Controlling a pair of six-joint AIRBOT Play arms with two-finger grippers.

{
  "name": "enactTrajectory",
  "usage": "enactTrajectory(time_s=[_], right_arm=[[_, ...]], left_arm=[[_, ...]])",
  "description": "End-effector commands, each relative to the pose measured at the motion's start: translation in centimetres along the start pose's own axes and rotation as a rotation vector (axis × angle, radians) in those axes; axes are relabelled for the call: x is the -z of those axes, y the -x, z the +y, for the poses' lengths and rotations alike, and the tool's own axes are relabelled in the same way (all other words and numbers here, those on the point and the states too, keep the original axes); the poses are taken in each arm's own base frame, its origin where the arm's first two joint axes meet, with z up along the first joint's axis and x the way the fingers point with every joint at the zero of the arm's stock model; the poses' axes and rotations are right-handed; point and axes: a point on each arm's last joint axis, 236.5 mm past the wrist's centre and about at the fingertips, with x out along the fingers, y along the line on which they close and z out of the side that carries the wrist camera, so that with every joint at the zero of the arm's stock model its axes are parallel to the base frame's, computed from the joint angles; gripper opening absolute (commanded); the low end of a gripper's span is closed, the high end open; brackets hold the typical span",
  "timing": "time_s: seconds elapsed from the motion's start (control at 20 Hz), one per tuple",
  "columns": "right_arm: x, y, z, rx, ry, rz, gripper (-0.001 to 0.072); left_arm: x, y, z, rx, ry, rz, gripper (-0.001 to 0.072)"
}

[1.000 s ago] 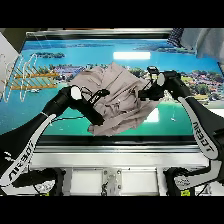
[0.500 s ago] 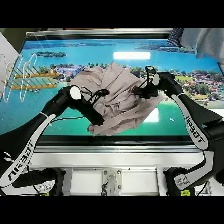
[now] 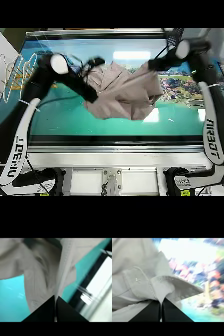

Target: Fold the clothes and pants, and hang the long-sleeved shirts on hangers.

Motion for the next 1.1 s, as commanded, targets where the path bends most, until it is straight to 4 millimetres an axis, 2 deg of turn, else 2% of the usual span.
enactTrajectory(time_s=[0.0,0.05,0.1,0.15,0.2,0.3,0.4,0.45,0.65,0.8,0.9,0.95,1.05], right_arm=[[-5.4,14.4,-0.6,0.018,0.04,-0.267,0.0011],[-5.8,17.5,-0.6,0.017,0.028,-0.335,0.0011],[-5.6,19.8,-0.7,0.013,0.01,-0.37,0.0011],[-4.9,21.5,-0.7,0.01,0.0,-0.385,0.0011],[-4.1,22.5,-0.7,0.009,-0.003,-0.381,0.0011],[-0.4,22.8,-1.0,0.016,-0.02,-0.277,0.0011],[4.9,21.2,-1.2,0.027,-0.057,-0.072,0.001],[8.1,20.1,-1.3,0.034,-0.074,0.055,0.0011],[19.2,15.9,0.8,0.043,-0.078,0.437,0.0011],[26.8,13.8,3.1,0.074,-0.075,0.634,0.0011],[29.8,13.1,4.3,0.078,-0.021,0.715,0.0012],[30.5,13.0,4.8,0.074,0.008,0.734,0.0011],[30.5,12.6,5.4,0.067,0.03,0.732,0.0012]], left_arm=[[-9.5,14.2,0.9,-0.25,-0.119,-0.401,0.0015],[-11.6,18.1,0.1,-0.308,-0.167,-0.53,0.0016],[-12.8,20.7,-0.3,-0.354,-0.202,-0.624,0.0016],[-13.2,22.3,-0.5,-0.386,-0.21,-0.692,0.0016],[-13.0,22.4,-0.5,-0.397,-0.202,-0.716,0.0016],[-10.5,19.5,-0.2,-0.385,-0.201,-0.628,0.0016],[-6.3,15.1,0.6,-0.358,-0.18,-0.434,0.0015],[-4.1,12.8,0.4,-0.313,-0.167,-0.329,0.0016],[6.1,4.8,-2.6,-0.086,-0.094,0.091,0.0015],[12.1,0.0,-5.9,0.023,-0.098,0.27,0.0015],[15.7,-2.1,-8.4,0.084,-0.151,0.368,0.0015],[17.4,-2.9,-9.6,0.111,-0.179,0.412,0.0015],[19.6,-3.9,-11.3,0.143,-0.229,0.468,0.0015]])
